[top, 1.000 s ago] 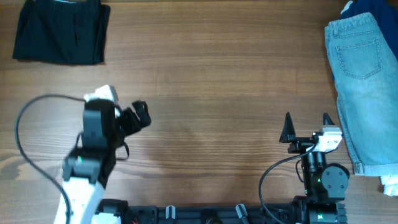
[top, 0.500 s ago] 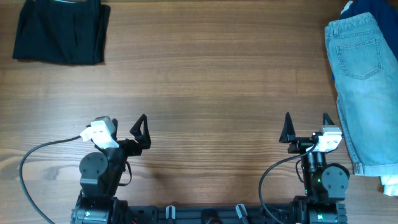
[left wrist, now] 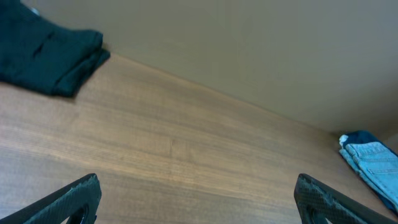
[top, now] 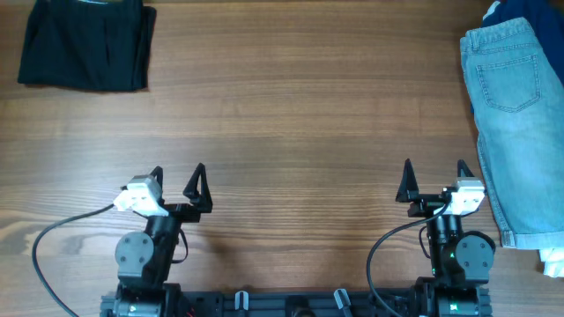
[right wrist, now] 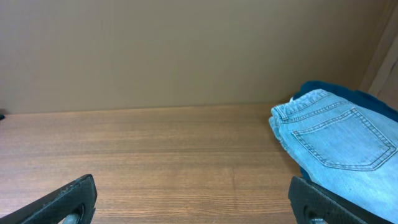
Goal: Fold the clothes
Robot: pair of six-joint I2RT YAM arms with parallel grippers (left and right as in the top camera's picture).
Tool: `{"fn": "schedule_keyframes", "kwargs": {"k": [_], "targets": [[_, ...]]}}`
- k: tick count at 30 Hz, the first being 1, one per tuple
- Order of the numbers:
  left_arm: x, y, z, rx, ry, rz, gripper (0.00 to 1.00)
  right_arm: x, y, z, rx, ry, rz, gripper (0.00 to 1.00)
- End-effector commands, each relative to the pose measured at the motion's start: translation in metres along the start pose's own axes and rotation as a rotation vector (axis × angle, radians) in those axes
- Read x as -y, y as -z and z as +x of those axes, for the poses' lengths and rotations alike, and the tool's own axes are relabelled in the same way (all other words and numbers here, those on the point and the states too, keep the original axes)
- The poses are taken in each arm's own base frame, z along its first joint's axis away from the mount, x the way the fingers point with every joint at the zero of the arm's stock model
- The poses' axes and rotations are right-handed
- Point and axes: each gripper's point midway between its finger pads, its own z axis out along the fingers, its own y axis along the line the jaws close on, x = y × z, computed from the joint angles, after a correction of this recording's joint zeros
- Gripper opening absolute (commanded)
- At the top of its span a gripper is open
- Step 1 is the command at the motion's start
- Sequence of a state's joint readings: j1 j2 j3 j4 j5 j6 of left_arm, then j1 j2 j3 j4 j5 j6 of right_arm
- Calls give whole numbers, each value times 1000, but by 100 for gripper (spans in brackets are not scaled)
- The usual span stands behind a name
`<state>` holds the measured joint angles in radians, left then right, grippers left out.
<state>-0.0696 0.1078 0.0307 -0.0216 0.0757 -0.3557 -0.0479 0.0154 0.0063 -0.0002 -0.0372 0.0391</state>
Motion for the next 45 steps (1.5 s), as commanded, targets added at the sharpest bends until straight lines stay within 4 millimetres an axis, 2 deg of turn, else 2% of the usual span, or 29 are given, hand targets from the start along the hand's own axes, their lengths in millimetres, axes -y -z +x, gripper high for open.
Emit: {"fn": "schedule_keyframes", "kwargs": {"k": [1, 4, 8, 26, 45], "targets": [[-3, 2, -1, 31, -63, -5, 100, -2, 1, -2, 12, 13, -14, 100], [-1, 5, -5, 54, -117, 3, 100, -2, 1, -2, 12, 13, -14, 100], [-3, 5, 0, 32, -118, -5, 100, -2, 1, -2, 12, 13, -14, 100], [-6, 5, -2, 37, -218, -18, 100, -2, 1, -2, 12, 13, -14, 100], [-6, 5, -1, 37, -218, -18, 100, -2, 1, -2, 12, 13, -14, 100]]}}
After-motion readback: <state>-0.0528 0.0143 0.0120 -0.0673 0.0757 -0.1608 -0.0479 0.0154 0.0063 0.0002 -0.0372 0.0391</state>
